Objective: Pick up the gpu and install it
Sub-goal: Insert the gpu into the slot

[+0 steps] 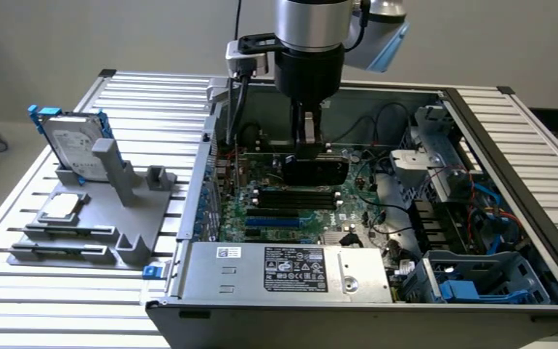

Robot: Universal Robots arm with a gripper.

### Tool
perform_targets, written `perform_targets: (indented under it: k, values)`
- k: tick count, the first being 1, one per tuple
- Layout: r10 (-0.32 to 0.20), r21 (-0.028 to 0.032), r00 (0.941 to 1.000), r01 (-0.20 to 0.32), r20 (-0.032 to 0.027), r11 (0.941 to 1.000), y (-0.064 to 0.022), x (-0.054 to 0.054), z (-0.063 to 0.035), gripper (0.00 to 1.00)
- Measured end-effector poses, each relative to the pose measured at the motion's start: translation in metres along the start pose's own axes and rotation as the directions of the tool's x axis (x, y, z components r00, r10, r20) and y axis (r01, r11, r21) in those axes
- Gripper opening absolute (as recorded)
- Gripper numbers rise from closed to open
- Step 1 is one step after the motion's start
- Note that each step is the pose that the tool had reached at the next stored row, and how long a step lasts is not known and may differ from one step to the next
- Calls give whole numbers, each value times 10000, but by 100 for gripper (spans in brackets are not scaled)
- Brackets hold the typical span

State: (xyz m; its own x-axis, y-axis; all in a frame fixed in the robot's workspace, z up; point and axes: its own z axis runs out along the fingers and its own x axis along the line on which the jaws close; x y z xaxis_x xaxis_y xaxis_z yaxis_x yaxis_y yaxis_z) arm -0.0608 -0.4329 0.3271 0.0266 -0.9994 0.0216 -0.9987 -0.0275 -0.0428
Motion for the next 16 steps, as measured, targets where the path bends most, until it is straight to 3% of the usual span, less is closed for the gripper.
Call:
perform_targets:
  k: [4,16]
  values:
    - [1,1,10000,-1,2,10000,4,-1,26,27]
    - [20,-23,10000,-20,0,10000,35,40,228,27]
